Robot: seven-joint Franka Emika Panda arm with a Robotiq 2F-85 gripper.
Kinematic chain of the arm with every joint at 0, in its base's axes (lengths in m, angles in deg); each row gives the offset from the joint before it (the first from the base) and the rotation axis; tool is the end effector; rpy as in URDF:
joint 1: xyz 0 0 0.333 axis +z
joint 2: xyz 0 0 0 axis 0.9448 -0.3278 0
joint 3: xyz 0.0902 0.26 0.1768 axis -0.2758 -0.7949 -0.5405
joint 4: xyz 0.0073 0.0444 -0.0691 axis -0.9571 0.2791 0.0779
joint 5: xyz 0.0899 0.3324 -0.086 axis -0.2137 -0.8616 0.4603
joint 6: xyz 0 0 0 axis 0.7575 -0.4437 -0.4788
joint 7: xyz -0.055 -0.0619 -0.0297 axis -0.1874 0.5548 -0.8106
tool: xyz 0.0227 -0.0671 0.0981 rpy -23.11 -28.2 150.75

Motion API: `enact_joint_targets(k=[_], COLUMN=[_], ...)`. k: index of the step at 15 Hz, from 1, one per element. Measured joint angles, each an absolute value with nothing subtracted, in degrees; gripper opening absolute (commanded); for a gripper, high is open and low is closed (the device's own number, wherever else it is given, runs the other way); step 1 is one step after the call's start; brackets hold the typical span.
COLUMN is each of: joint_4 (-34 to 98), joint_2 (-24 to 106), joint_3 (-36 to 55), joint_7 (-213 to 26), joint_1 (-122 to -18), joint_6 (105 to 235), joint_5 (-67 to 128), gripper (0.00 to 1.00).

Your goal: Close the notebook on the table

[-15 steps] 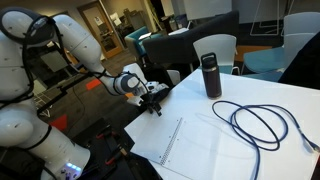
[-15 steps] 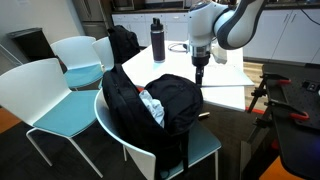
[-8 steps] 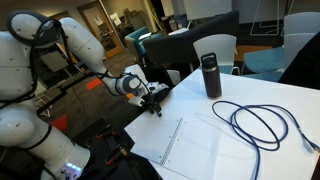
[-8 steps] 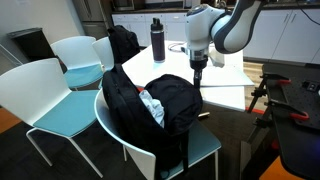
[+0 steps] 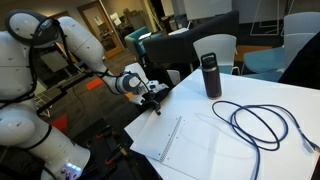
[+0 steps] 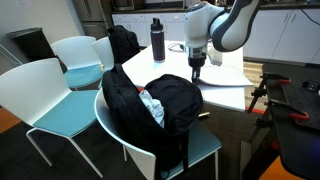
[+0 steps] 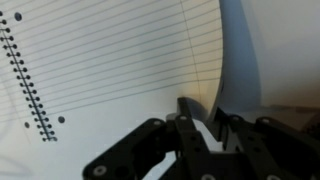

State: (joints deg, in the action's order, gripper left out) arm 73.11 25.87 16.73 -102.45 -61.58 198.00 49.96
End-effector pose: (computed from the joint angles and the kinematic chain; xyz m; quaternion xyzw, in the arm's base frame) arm 0.4912 -0.0068 0.1352 0.9919 0.0641 -0.0156 0.1088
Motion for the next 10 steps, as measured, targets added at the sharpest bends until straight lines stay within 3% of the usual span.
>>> enact_joint_targets(k=[7,10], joint_4=[73.54,74.97], joint_2=[26.81,29.16], joint_3=[16.13,12.22], joint_7=[-100.21,-91.86], joint_1=[-62.72,-68.30], joint_6=[198.32,198.14], joint_5=[46.24,41.63], gripper=[0.01,0.01])
